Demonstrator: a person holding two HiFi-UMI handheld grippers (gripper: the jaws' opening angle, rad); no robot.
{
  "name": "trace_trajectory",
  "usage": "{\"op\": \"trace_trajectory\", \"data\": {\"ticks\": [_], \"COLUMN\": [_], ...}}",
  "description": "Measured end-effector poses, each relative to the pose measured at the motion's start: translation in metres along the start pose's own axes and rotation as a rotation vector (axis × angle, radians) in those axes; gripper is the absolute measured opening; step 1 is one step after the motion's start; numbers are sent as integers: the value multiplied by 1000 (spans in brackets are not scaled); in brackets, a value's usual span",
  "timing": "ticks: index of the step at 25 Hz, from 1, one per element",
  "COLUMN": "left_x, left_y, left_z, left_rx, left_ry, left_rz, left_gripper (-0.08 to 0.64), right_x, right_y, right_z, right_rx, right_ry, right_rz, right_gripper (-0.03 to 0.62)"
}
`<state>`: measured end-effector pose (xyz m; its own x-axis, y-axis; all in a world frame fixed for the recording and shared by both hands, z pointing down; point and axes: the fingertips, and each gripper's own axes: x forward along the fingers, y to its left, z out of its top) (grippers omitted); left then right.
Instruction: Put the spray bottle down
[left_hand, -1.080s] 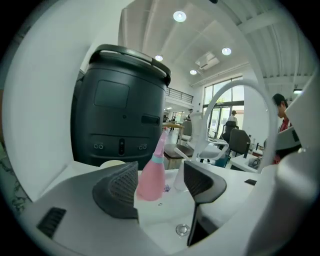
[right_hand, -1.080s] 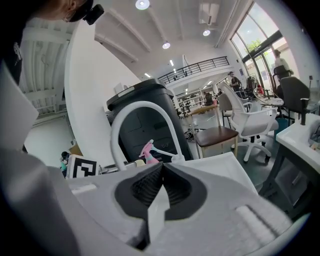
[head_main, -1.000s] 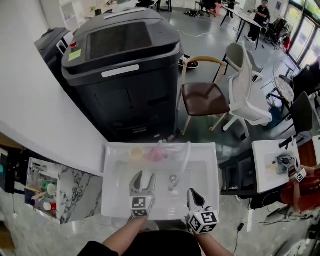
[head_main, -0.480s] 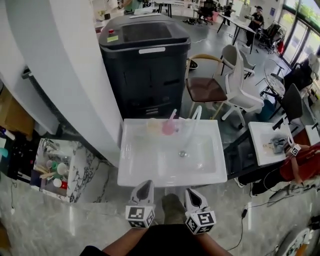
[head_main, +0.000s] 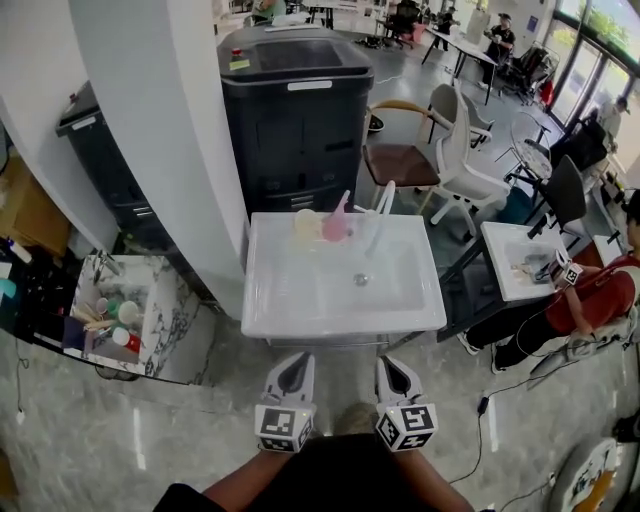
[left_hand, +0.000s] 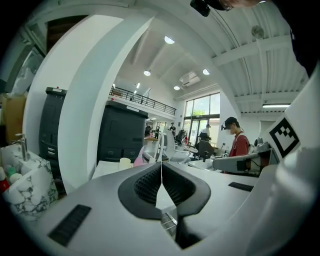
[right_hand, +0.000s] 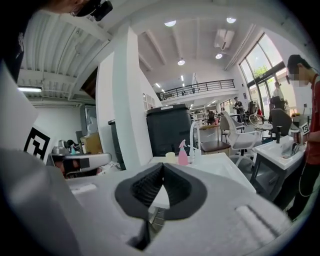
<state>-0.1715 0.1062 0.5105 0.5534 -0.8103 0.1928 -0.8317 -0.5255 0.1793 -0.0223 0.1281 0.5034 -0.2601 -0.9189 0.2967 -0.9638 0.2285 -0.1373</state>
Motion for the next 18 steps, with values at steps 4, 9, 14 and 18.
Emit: {"op": "trace_trajectory", "data": {"ticks": [4,9,14,18], "left_x": [-12,-25,-18,-16], "left_y": [-7,-21,-47,-51], "left_z": [3,6,15,8], "left_rx": [25,24,35,22], "left_ry": [7,13,10,28], "left_rz": [6,16,-8,-23], "left_gripper": [21,21,20,20], "right_x": [-6,-19,-32,-32], "right_y": [5,9,3,7], "right_z": [-1,-7,2,1], "right_rx": [-18,-27,-45,-49], "right_ry": [-7,-1,-15,-6], "right_rz": [4,23,26,31], "right_gripper": [-3,-3,-3,-3]}}
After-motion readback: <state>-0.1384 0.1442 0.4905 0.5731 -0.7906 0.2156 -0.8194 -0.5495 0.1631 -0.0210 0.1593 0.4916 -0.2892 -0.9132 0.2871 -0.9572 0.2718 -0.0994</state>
